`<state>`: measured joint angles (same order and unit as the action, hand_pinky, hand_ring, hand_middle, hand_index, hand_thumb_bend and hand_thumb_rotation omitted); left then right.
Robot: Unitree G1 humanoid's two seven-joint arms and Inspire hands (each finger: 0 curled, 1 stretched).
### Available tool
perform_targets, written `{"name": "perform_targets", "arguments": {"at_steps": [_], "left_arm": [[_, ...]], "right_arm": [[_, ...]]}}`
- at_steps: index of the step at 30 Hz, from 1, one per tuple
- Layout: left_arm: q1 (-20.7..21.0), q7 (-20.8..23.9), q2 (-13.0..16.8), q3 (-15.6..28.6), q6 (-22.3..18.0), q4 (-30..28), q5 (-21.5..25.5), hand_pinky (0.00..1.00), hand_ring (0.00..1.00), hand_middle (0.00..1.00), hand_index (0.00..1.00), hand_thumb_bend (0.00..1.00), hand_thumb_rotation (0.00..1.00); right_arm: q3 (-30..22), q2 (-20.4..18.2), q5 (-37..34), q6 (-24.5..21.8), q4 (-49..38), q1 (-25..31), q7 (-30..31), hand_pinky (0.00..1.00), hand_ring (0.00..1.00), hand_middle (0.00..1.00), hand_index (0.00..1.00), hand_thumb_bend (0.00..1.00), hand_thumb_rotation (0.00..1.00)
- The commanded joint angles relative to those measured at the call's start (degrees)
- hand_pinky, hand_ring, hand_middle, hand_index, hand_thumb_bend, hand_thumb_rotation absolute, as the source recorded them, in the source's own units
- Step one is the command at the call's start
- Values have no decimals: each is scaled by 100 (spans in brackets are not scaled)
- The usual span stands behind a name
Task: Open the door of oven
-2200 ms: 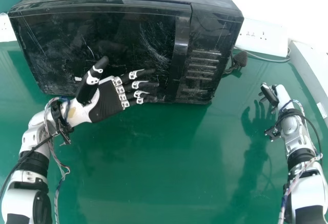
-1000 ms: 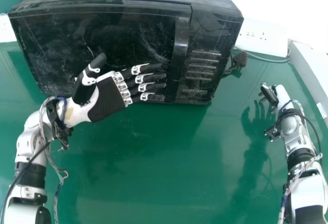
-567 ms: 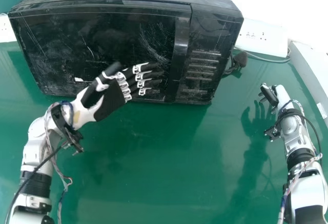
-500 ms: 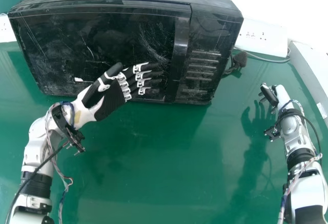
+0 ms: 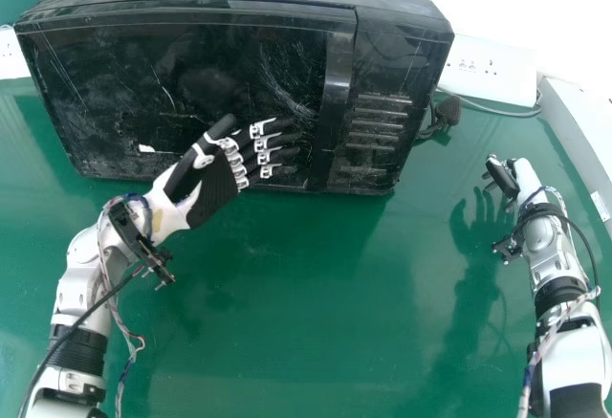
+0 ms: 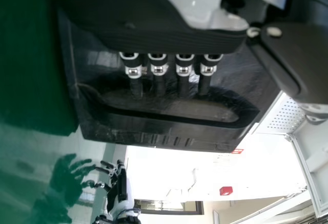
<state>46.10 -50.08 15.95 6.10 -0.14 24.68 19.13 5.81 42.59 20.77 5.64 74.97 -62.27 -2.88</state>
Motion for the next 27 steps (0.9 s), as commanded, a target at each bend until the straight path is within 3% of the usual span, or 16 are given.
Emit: {"name": "perform_targets", "arguments": {"at_steps": [1,11,27], "left_arm": [[-160,130,-70,-84,-1,-109,-42,86,100,100,100,100,86],[-348,904,-234,-242,195,-568,-216,82,100,100,100,100,89],[-116,931,-277,-326,296,-292,-236,83,100,100,100,100,87]], "right_arm": [[52,-233,21,-82,148,263,177,42,46,54,49,51,14],[47,-234,19,-93,155,259,166,41,45,54,49,51,14],[35,-255,6,-116,158,244,172,44,47,55,49,51,14]]}}
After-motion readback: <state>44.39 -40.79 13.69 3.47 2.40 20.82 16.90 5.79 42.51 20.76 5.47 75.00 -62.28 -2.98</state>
